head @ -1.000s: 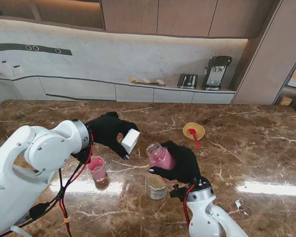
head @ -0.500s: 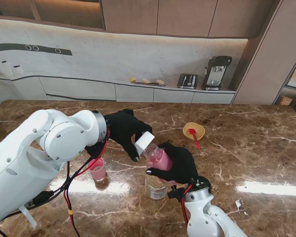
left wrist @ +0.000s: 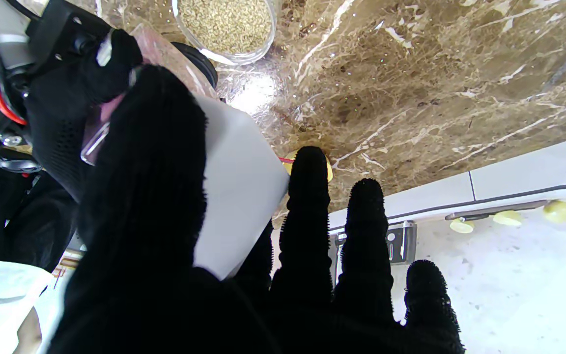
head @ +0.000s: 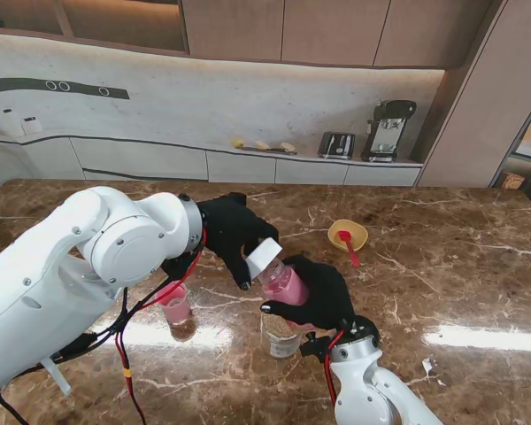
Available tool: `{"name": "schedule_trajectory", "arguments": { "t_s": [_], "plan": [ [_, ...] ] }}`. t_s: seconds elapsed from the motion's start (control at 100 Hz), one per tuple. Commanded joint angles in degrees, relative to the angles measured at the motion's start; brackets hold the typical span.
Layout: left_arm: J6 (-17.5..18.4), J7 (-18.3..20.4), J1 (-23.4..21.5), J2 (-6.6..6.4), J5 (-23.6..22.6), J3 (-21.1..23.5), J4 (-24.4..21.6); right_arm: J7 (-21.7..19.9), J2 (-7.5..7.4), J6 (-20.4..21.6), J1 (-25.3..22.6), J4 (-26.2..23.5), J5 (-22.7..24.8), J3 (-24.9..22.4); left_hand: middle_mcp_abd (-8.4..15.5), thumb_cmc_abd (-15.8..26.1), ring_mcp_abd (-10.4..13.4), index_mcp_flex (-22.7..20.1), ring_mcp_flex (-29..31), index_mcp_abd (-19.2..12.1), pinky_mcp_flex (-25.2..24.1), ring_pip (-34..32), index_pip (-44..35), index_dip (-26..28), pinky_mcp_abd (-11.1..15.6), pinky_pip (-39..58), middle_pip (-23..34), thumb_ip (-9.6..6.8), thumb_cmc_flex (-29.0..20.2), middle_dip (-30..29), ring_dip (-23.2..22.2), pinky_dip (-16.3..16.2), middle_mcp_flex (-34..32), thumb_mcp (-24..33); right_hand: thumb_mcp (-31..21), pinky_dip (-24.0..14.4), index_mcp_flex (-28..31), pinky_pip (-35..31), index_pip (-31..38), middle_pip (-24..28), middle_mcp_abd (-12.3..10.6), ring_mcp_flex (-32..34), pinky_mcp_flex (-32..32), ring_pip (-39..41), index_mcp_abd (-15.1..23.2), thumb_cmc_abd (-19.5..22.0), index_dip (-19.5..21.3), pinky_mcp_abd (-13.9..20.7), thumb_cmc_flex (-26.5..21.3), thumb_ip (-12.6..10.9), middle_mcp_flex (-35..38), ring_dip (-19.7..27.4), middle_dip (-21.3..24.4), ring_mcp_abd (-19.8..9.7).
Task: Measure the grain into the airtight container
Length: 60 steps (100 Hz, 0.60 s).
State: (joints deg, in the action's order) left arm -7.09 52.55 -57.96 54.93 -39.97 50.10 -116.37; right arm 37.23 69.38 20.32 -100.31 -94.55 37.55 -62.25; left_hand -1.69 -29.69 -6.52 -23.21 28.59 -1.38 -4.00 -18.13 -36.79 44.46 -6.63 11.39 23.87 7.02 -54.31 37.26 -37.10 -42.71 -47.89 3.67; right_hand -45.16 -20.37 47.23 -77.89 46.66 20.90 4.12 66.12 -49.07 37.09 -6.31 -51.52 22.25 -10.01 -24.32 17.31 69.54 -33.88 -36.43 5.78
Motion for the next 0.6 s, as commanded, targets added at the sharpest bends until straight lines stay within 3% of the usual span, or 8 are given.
{"name": "schedule_trajectory", "arguments": {
  "t_s": [0.0, 0.29, 0.54, 0.59],
  "plan": [
    [-0.19, 0.54, 1.17, 0.01, 0.19, -0.83, 0.49, -0.53, 0.16, -0.08, -0.5, -0.15, -0.02, -0.03, 0.67, 12.22, -1.19, -11.75, 2.29, -4.48, -0.24, -2.01, -13.4, 5.5, -0.25, 0.17, 2.26, -2.21, -4.61, 1.34, -0.96, -1.02, -2.53, 4.18, -16.32, -0.47, 6.92, -2.43, 8.45, 7.56, -6.83, 5.72, -0.97, 6.02, 21.25, 13.14, 2.74, 1.62, -16.55, -2.55, 5.19, -2.5, -3.1, -4.36],
    [2.33, 1.2, 4.42, -0.03, -0.55, -4.62, 0.76, -1.08, 0.09, -0.59, -0.51, -0.27, -0.21, 0.25, 0.51, 12.12, -1.55, -11.88, 4.39, -4.74, 0.53, -4.28, -14.06, 5.02, 0.3, 0.3, 5.06, -2.25, -3.56, 5.25, -2.67, -0.65, -3.33, 3.99, -16.59, -0.45, 7.09, -3.08, 8.45, 7.65, -6.18, 6.75, -2.31, 6.44, 20.43, 12.72, 2.52, 1.6, -16.6, -2.59, 5.7, -2.62, -2.93, -4.03],
    [4.29, 0.59, 4.27, 0.15, -2.63, -5.74, 0.21, -0.96, 0.21, -1.95, -0.67, -0.55, -0.68, 0.5, 0.39, 9.01, -3.99, -14.16, 9.01, -5.12, 1.52, -9.45, -15.33, 2.63, -0.08, 0.97, 7.98, -2.23, -1.96, 7.93, -7.35, 0.47, -6.92, 5.13, -16.91, -0.27, 7.29, -3.51, 8.56, 7.83, -5.78, 7.5, -3.23, 6.73, 19.88, 12.45, 2.22, 1.36, -16.65, -2.56, 6.04, -2.67, -2.92, -3.75],
    [4.71, 0.25, 3.93, 0.23, -3.24, -5.77, 0.1, -1.0, 0.21, -1.97, -0.62, -0.49, -0.69, 0.63, 0.45, 7.15, -4.48, -14.48, 10.17, -5.7, 1.48, -9.86, -17.09, 0.31, -0.49, 2.66, 8.24, -1.27, 0.28, 8.46, -9.18, 1.88, -7.85, 9.35, -16.93, -0.22, 7.25, -3.52, 8.55, 7.85, -5.78, 7.55, -3.28, 6.76, 19.96, 12.45, 2.18, 1.33, -16.63, -2.55, 6.02, -2.68, -2.94, -3.79]
  ]
}}
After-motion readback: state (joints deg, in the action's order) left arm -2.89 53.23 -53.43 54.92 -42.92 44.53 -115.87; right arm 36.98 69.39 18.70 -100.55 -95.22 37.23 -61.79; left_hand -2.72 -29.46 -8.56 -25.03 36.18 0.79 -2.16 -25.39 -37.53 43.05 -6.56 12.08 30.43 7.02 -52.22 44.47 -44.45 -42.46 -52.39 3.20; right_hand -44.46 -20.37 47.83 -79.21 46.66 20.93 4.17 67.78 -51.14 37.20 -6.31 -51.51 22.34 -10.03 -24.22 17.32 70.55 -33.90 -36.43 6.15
